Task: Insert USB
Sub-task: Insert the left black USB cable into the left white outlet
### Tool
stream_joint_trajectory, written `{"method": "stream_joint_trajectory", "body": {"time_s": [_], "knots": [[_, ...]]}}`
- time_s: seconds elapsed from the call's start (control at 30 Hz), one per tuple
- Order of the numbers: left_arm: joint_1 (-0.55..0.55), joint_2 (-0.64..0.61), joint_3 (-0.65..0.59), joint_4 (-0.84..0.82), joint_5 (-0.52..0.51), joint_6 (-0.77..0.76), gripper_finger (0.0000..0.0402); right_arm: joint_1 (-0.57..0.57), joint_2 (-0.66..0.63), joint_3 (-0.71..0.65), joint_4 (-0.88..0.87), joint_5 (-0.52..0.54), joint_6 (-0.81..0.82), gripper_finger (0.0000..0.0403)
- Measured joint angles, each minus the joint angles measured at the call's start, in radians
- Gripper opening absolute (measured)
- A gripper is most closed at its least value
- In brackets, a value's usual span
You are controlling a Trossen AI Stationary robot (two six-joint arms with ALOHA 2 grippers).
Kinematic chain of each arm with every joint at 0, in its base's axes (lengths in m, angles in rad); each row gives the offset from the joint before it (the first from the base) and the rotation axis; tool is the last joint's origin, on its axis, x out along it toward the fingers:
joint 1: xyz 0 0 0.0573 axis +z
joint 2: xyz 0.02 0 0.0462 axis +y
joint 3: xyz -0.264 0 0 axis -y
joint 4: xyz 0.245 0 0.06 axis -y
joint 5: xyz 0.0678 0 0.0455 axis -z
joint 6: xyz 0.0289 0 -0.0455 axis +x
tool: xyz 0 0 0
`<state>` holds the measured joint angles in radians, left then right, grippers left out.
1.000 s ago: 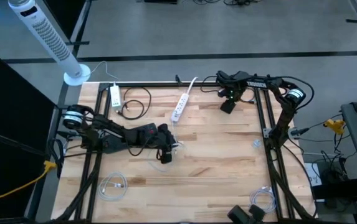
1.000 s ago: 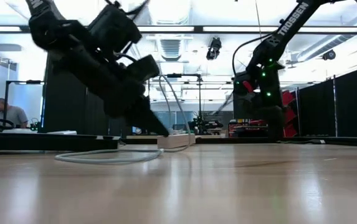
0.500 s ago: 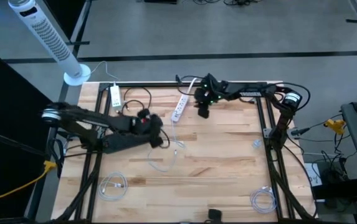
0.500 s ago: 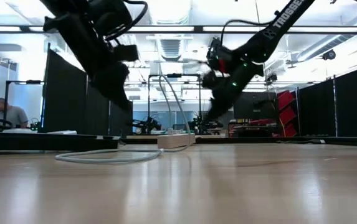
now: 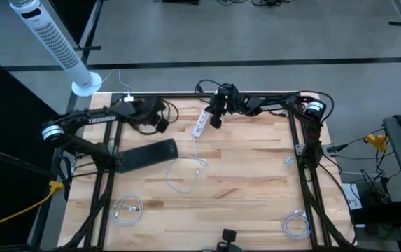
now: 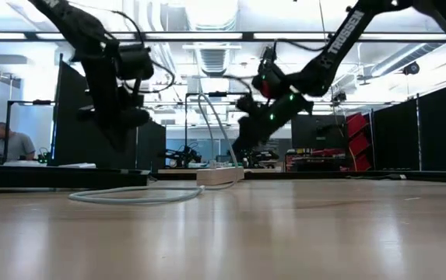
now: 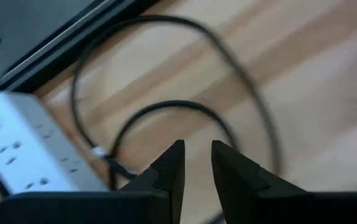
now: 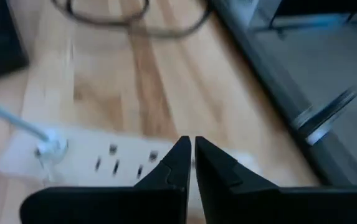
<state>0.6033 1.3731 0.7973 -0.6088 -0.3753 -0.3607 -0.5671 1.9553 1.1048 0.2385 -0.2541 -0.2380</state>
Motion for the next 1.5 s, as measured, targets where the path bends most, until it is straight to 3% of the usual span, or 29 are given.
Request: {"method": "stream_joint_trajectory", "body": {"time_s": [0.23,0.47,0.63,0.9,1.17,1.5], "knots": [[0.047,0.055,-0.031,0.004,0.019,0.004,0.0076,0.015,0.024,-0.003,-0.026,-0.006,0.011,0.0002],[0.052,0.122,-0.058,-0.012,0.0,-0.002,0.0068,0.035,0.007,0.001,-0.209,-0.012,-0.033,0.0001],[0.067,0.109,-0.056,-0.038,-0.031,-0.11,0.0077,0.05,-0.016,-0.004,-0.302,-0.013,-0.024,0.0002],[0.143,0.123,-0.038,-0.084,-0.033,-0.284,0.0145,0.068,-0.054,-0.012,-0.244,-0.01,0.003,0.0003],[0.163,0.195,-0.033,0.084,0.043,-0.288,0.0215,0.074,-0.053,-0.012,-0.245,-0.012,-0.016,0.0003],[0.164,0.288,-0.003,0.042,0.008,-0.333,0.0188,0.076,-0.053,-0.014,-0.246,-0.015,-0.023,0.0003]]}}
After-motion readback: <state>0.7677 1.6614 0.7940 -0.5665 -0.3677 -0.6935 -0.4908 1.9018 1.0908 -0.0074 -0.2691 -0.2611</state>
